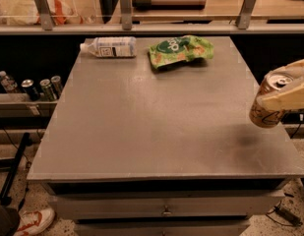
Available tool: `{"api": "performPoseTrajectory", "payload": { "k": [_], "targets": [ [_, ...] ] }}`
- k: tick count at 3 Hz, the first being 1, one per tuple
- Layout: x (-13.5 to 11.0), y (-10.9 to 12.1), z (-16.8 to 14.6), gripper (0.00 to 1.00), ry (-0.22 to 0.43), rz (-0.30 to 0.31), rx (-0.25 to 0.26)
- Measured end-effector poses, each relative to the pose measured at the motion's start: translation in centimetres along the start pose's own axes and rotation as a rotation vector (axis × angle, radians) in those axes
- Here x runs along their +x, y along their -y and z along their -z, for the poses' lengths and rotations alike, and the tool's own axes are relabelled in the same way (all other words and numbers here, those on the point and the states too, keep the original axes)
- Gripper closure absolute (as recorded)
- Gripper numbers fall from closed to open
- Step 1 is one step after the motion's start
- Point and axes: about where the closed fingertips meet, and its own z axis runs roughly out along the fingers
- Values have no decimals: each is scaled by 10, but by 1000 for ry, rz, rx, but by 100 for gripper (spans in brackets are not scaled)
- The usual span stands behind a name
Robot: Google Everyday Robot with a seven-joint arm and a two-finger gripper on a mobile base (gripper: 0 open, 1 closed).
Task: Move orange can near green rice chip bag
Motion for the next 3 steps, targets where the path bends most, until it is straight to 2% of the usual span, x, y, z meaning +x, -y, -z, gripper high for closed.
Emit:
{"api": "performPoseTrajectory", "payload": {
  "k": [1,3],
  "targets": [
    [-33,12,-28,100,14,47,7],
    [-97,33,-96,100,53,89,-52]
  ]
}}
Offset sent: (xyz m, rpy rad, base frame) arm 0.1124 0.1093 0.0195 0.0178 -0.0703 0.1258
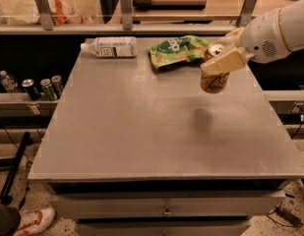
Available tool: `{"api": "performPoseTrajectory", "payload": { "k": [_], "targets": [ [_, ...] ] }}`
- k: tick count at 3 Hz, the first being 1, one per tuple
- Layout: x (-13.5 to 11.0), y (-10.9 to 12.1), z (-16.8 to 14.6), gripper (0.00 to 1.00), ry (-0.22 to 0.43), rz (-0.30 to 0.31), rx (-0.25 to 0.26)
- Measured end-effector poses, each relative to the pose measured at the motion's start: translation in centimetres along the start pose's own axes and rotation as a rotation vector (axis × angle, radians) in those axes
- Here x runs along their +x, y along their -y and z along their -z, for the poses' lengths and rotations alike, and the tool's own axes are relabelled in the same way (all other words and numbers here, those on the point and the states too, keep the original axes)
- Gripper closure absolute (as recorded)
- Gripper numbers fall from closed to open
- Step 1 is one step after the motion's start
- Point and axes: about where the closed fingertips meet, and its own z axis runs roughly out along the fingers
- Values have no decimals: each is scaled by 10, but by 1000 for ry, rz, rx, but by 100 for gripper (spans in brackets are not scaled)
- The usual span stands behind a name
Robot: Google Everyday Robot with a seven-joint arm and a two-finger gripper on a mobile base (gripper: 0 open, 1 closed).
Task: Move orange can near green rice chip bag
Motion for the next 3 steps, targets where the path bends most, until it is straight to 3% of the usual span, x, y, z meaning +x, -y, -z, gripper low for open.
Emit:
{"api": "performPoseTrajectory", "payload": {
  "k": [1,3],
  "targets": [
    [-16,22,-30,100,-5,-18,-5],
    [-19,77,-55,100,-40,-95,87]
  ]
}}
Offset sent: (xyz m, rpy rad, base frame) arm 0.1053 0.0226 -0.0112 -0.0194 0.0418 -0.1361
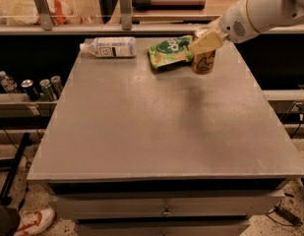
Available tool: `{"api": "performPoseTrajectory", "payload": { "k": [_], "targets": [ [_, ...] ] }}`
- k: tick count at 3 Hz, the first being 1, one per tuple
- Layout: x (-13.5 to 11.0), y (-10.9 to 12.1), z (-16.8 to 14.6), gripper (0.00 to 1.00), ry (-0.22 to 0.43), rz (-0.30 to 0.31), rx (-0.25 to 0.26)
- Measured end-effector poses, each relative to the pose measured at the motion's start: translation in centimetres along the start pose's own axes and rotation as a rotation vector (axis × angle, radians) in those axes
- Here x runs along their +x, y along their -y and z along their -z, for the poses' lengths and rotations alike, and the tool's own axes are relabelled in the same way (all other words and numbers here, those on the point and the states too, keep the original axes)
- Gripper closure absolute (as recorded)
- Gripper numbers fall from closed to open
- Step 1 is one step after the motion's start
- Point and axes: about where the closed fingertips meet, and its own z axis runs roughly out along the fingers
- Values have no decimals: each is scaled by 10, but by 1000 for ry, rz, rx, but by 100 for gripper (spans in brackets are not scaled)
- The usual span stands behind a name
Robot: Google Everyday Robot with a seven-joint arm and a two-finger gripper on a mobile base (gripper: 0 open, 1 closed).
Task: Move orange can near green rice chip bag
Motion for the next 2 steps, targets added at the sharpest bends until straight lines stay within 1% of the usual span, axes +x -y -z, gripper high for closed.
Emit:
{"api": "performPoseTrajectory", "payload": {
  "k": [1,2],
  "targets": [
    [-1,24,-3,100,5,-39,40],
    [0,38,-10,100,9,-72,48]
  ]
}}
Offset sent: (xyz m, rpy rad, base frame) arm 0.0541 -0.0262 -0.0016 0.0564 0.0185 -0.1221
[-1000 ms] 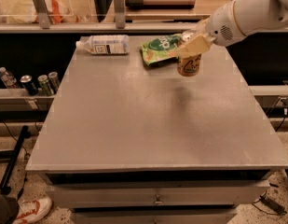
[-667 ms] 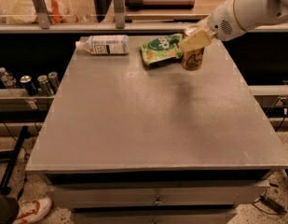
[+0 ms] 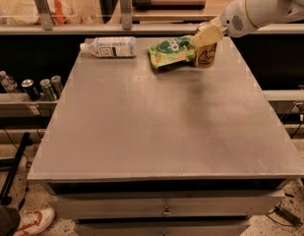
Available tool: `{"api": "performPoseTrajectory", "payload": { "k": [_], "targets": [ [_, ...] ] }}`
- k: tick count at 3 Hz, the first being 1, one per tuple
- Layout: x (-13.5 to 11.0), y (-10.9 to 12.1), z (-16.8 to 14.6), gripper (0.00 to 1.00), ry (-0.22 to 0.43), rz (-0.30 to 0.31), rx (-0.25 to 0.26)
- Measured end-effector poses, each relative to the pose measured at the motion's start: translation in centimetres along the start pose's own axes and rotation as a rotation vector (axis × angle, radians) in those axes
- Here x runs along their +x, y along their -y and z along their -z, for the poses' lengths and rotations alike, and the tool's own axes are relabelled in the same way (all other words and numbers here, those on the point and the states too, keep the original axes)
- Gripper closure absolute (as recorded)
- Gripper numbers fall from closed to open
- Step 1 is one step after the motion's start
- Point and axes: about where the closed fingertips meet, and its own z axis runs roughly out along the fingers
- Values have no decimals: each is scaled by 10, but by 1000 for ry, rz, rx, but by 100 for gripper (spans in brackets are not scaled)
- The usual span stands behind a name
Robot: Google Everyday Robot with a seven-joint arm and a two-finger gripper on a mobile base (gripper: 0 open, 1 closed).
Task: Move orange can near green rice chip bag
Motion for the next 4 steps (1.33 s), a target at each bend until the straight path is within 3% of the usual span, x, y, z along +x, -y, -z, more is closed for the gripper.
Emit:
{"api": "performPoseTrajectory", "payload": {
  "k": [3,4],
  "targets": [
    [9,2,-27,100,-9,-58,-38],
    [11,-1,-34,81,0,-64,-57]
  ]
}}
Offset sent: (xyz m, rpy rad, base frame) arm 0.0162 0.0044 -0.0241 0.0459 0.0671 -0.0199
